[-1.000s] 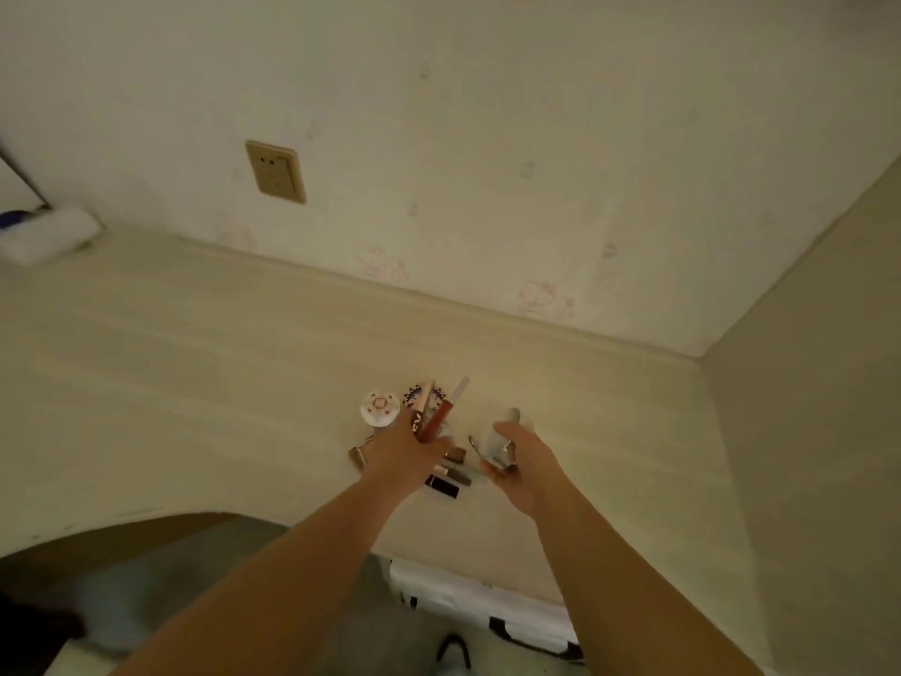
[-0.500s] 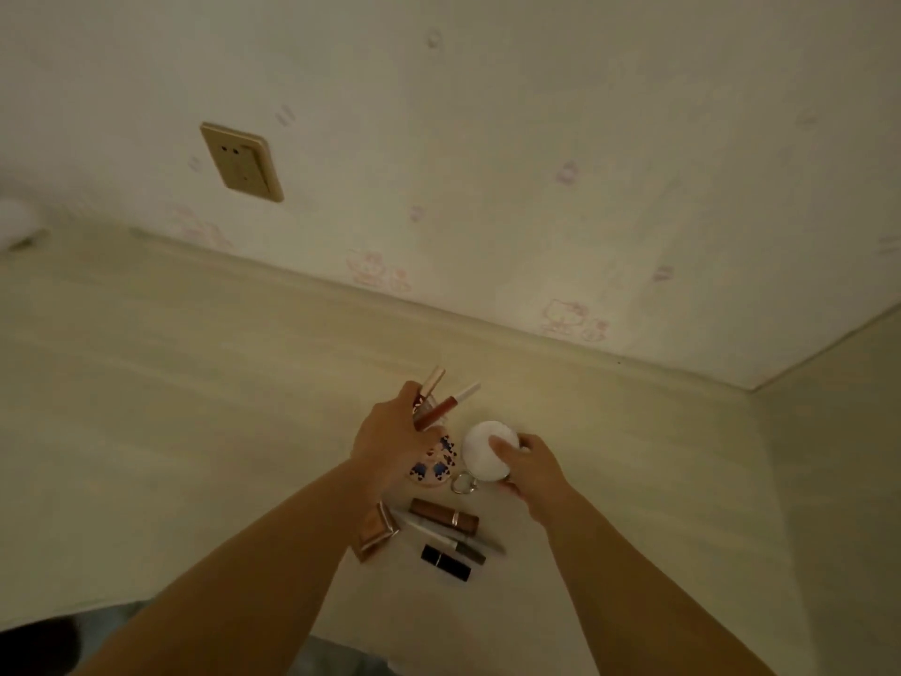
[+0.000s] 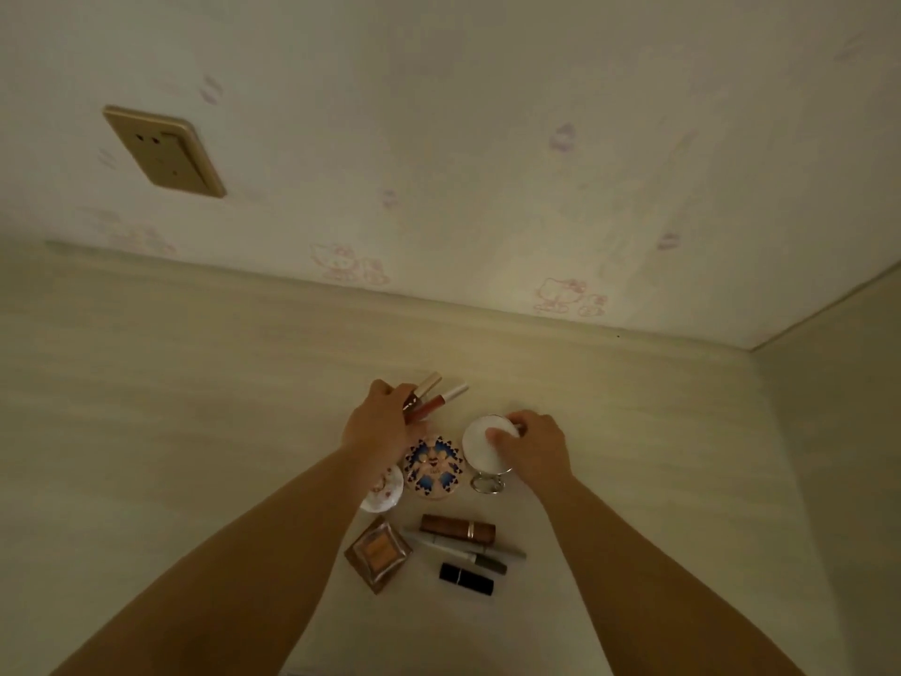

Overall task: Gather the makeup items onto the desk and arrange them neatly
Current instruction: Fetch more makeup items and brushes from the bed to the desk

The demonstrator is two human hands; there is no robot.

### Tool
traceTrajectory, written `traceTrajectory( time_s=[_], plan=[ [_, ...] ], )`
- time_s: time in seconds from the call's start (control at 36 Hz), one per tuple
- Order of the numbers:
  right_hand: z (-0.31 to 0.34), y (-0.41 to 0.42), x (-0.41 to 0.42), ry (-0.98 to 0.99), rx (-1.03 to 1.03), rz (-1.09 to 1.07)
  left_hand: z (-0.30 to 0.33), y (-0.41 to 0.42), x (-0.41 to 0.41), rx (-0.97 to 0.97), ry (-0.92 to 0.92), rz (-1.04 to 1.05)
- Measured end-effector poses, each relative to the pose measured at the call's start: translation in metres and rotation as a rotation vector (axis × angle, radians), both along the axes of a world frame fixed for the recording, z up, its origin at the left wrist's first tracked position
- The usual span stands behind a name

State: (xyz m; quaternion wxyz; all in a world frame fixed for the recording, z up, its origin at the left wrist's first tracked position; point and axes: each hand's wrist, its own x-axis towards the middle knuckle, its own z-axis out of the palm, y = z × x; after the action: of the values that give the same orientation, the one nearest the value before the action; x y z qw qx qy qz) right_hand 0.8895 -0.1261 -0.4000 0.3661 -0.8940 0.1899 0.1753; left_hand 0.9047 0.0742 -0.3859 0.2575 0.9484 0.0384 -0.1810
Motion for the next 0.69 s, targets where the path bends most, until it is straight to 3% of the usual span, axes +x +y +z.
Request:
traceTrajectory(
  time_s=[0.08, 0.22, 0.69],
  plan=[
    [0.003, 0.007, 0.000, -0.024, -0.104, 0.056, -0.005, 0.001, 0.002, 0.000, 0.030, -0.014],
    [0.009, 0.020, -0.007, -0.063, -0.288, 0.341, -0.012, 0.003, 0.002, -0.046, 0.035, -0.001],
    [0.007, 0.029, -0.014, -0.064, -0.393, 0.426, -0.019, 0.002, -0.009, 0.133, -0.020, -0.192]
  ],
)
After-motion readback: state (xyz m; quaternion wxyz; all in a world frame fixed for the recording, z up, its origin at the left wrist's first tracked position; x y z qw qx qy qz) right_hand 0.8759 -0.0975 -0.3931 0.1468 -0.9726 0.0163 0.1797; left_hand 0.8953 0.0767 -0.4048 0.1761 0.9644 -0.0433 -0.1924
